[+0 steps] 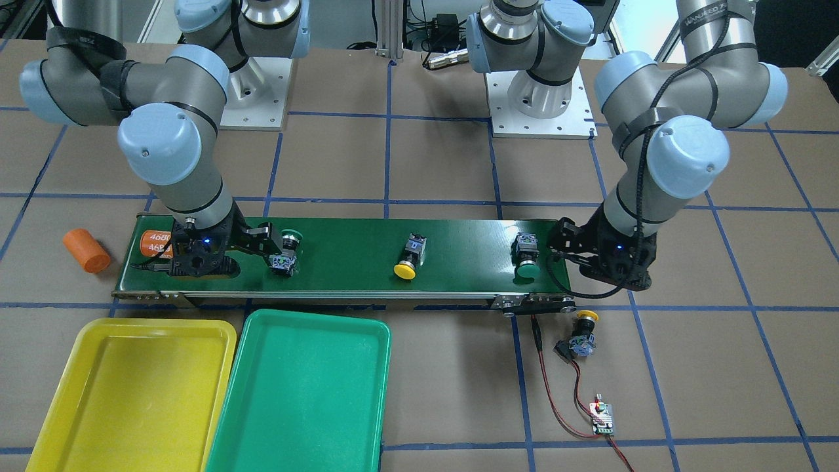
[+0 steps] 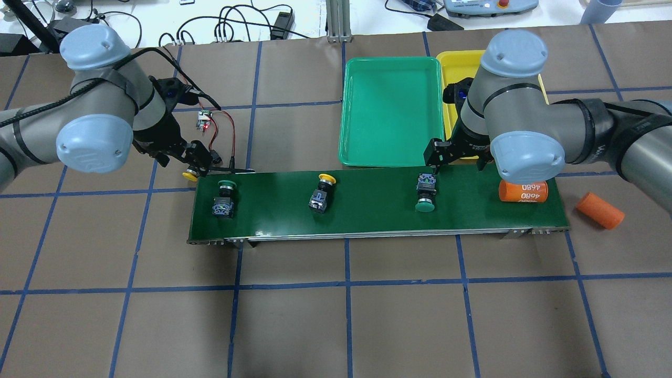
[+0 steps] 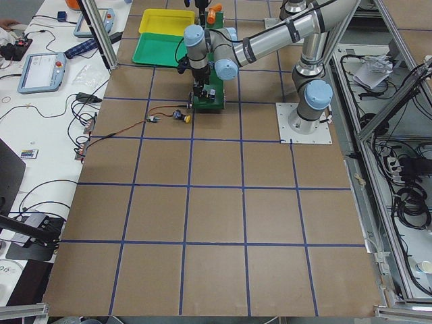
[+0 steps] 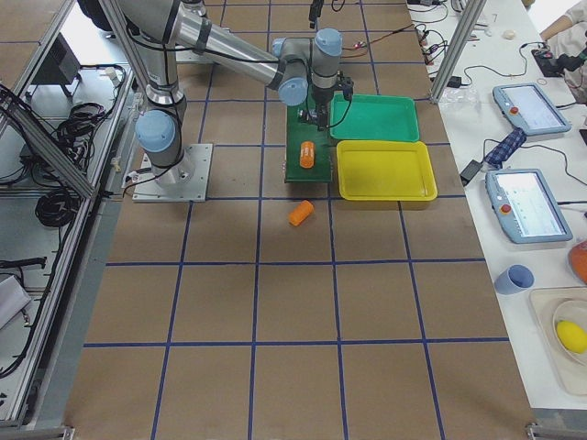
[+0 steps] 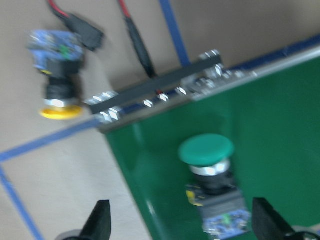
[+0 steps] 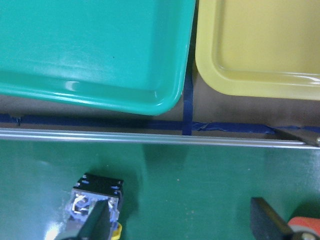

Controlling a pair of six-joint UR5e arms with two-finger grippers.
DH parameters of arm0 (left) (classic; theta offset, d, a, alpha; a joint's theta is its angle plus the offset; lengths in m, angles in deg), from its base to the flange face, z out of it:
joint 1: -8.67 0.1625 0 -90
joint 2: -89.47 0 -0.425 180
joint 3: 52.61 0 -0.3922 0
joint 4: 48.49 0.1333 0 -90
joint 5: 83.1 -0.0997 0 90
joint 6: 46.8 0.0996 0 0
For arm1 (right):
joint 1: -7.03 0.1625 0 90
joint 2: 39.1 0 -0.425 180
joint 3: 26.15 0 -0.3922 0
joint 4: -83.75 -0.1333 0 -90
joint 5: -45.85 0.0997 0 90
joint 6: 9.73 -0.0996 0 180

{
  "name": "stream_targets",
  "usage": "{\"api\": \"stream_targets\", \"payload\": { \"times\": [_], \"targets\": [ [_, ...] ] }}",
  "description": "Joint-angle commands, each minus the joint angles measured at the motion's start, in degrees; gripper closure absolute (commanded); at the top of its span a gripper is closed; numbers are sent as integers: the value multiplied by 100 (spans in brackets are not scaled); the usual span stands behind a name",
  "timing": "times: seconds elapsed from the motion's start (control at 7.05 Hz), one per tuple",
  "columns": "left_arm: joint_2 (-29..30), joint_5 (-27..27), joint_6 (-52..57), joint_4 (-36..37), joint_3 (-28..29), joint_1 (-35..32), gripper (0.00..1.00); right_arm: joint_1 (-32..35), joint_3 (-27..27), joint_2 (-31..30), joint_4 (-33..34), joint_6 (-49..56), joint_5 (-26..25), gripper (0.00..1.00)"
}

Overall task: Sort buttons by color to trays
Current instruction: 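Release the green button with the left gripper while the right grasps a belt button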

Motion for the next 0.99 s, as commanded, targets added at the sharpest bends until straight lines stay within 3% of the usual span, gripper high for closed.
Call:
{"api": "stream_targets", "payload": {
  "times": [0.0, 0.28, 0.57, 0.71, 0.85],
  "targets": [
    [376, 19, 751, 52, 291, 398, 0, 247, -5, 38, 1, -375, -30, 0],
    [912, 455, 1052, 88, 894, 776, 0, 248, -5, 126, 10, -360, -30, 0],
    [1483, 493, 1062, 158, 1143, 804, 0, 239, -14, 205, 1, -350, -56, 1],
    [1642, 868, 1071, 228, 1240, 821, 0, 239, -66, 301, 106, -377, -48, 1],
    [1809, 1202, 1018, 211, 1328, 821, 0, 239, -84, 311, 185, -386, -56, 7]
  ]
}}
